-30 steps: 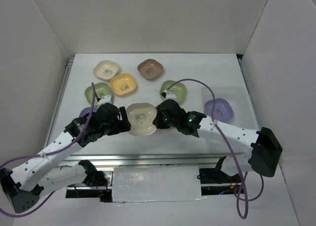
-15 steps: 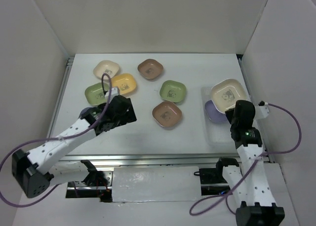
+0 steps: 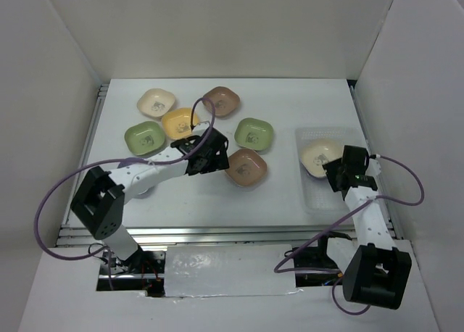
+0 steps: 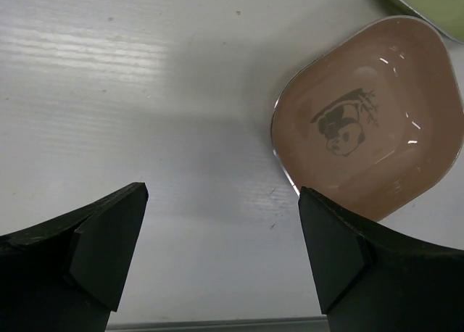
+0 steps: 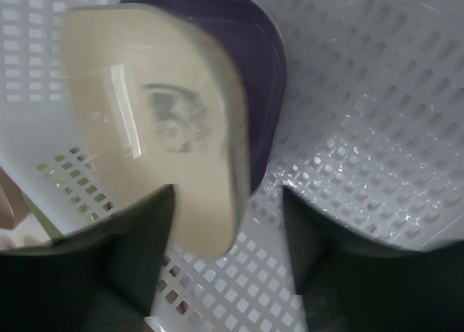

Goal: Place the plates into the plastic bin on the countertop

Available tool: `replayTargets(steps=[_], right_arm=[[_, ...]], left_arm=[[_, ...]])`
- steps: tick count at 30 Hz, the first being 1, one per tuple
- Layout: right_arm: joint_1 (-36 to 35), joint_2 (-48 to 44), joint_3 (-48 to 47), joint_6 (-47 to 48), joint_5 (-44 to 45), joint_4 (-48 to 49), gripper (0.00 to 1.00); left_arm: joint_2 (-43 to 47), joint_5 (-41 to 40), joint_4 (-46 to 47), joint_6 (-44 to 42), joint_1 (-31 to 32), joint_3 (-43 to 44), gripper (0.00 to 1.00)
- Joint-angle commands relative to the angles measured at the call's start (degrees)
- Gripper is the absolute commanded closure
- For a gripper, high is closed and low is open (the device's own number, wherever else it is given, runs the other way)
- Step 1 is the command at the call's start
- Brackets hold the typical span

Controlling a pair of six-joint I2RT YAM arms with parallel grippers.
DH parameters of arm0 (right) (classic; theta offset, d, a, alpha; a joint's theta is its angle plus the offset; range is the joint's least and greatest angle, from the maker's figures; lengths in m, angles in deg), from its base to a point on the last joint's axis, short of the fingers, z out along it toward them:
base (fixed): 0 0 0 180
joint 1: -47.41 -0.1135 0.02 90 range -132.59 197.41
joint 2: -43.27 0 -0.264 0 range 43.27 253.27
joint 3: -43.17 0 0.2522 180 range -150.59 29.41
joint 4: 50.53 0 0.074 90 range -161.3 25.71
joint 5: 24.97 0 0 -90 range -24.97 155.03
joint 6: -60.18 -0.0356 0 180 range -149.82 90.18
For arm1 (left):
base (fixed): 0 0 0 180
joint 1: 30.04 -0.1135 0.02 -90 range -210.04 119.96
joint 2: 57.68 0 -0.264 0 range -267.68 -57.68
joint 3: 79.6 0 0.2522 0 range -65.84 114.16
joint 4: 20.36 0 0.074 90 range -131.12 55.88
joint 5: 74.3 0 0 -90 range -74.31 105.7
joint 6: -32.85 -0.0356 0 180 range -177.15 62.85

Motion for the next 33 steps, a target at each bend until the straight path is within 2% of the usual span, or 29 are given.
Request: replayTargets(steps=[1,2,3,7,10,15,18,19,21,22,23,25,27,28,29,30,31,32,33], right_arm=[[-1.0,-0.5,-0.7,-0.7,-2.2,4.2,0.21],[-2.0,-2.5,-1.3,-0.8,-2.1,3.4,0.03],[-2.9,-3.8,-2.5,-0.9,-1.3,1.3,0.00],[-6.1,-12.4,-7.2,-0.9,3.0,-4.1,0.00],[-7.5,-18.1,-11.6,0.6,3.1,-7.7,0.00],[-11.4,-22.3,-15.8,2.7,2.5,-9.2,0.00],[-13.2,-23.3,-17.1,3.5,2.5,-10.4,0.00],[-13.9,-23.8,-17.3,3.8,1.9,-10.4,0.00],[-14.6,-23.8,-17.3,4.6,1.1,-10.1,0.00],[-15.5,-23.6,-17.0,5.0,0.7,-9.6,0.00],[-16.1,-23.3,-15.8,6.3,-0.8,-8.7,0.00],[-18.5,-21.4,-14.2,8.0,-3.7,-5.6,0.00],[-21.1,-17.7,-10.8,12.2,-12.0,2.3,0.00],[-24.7,-15.7,-9.7,15.2,-16.3,4.5,0.00],[-27.1,-13.3,-10.1,17.0,-16.6,7.2,0.00],[-29.9,-8.0,-11.0,18.6,-15.3,7.0,0.00],[-35.9,-5.2,-14.1,21.4,-12.2,6.1,0.00],[-38.5,-2.2,-16.0,23.2,-5.8,4.0,0.00],[-40.4,3.8,-17.7,24.7,-4.3,2.8,0.00]], left_arm=[[-3.7,1.9,2.9,-1.1,-0.3,3.3,0.01],[-5.6,2.9,3.3,-0.8,-0.3,4.1,0.01],[-6.5,3.4,3.5,-0.7,-0.3,4.5,0.01],[-10.1,4.4,4.1,0.8,-0.4,6.1,0.01],[-13.8,4.2,3.4,3.0,-0.4,7.5,0.01],[-17.6,3.7,5.7,5.5,-0.7,8.8,0.03],[-20.9,2.5,3.6,7.0,-0.6,11.4,0.22],[-22.1,2.1,2.9,8.0,-0.7,11.6,0.35],[-22.9,1.9,2.5,8.5,-0.8,11.7,0.52],[-22.9,1.9,2.1,9.4,-0.8,11.4,0.64],[-22.5,1.4,1.7,9.8,-0.7,10.6,0.85],[-20.0,0.6,0.1,10.8,-0.4,8.5,1.00],[-16.8,-1.6,-0.7,10.1,0.5,6.7,1.00],[-13.3,-2.8,-0.6,9.0,1.6,5.1,1.00],[-11.5,-3.1,-0.4,8.0,2.2,4.3,1.00],[-9.6,-3.1,-0.1,4.6,2.8,3.7,1.00],[-6.1,-2.1,0.8,2.6,3.7,2.8,1.00],[-4.7,-1.8,0.8,1.1,4.1,2.5,1.00],[-2.1,-1.3,0.6,-1.5,4.2,2.4,1.00]])
